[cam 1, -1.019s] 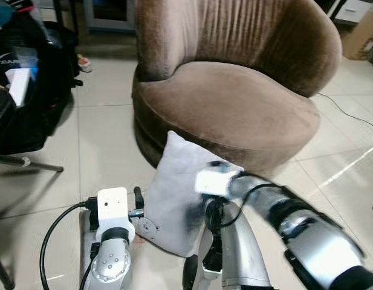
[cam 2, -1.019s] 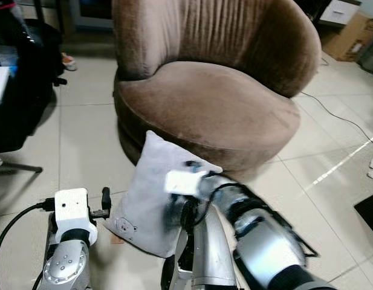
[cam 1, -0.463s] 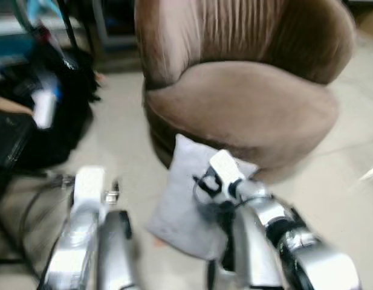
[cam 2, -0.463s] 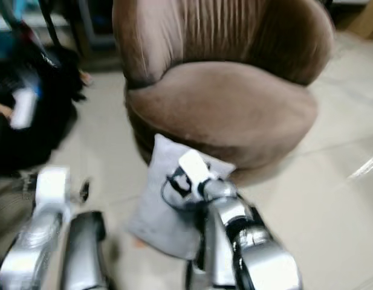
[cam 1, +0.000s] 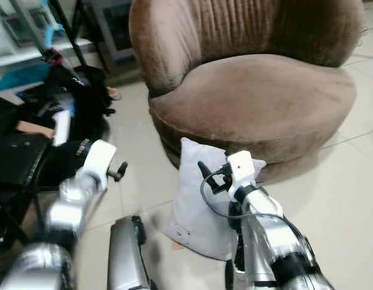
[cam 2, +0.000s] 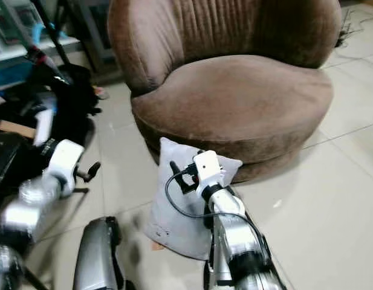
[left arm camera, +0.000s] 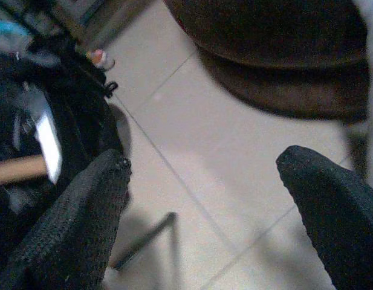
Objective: Move the pillow to the sofa from floor
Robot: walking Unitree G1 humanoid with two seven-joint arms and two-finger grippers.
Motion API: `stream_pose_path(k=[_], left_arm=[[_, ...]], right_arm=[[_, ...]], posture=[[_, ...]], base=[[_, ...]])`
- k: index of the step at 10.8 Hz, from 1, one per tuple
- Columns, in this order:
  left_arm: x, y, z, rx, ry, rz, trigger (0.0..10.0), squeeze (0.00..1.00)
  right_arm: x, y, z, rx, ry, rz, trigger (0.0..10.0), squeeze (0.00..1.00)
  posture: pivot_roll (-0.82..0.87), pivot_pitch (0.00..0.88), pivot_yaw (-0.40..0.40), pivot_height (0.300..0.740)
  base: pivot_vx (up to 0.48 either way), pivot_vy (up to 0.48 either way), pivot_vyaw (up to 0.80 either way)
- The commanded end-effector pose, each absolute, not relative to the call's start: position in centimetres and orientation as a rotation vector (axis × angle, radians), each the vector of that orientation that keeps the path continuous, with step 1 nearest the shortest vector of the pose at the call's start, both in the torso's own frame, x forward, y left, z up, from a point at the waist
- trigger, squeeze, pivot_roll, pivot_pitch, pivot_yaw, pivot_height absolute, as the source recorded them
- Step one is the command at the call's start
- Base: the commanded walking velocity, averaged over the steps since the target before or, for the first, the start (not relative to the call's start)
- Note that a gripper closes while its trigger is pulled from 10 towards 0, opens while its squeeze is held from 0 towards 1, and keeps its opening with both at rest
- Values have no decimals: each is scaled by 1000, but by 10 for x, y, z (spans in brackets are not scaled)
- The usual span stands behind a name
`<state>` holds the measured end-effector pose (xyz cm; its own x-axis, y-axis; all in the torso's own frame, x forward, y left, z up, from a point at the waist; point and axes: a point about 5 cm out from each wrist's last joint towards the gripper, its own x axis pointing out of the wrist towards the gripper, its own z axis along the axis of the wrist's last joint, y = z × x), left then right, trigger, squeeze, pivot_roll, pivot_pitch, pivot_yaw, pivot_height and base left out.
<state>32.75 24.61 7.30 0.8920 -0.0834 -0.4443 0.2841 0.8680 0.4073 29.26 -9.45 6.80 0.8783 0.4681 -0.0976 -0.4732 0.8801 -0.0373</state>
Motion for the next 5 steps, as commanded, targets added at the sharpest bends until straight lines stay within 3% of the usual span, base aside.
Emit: stream_pose_path(k=[1,3,5], left_arm=[[326,251,67,588,482,-263,10000,0],[337,230,66,846,498,-416,10000,0],[336,189,48,1037,484,-591,10000,0]], right_arm=[[287,-92,71,-81,88,518,10000,0],[267,-101,76,-86,125,521,10000,0],[243,-117,87,-95,140,494,10000,0]], posture=[[-169,0,186,403],[-209,0,194,403],[-287,34,178,403]], base=[[0,0,0],[0,0,0],[0,0,0]])
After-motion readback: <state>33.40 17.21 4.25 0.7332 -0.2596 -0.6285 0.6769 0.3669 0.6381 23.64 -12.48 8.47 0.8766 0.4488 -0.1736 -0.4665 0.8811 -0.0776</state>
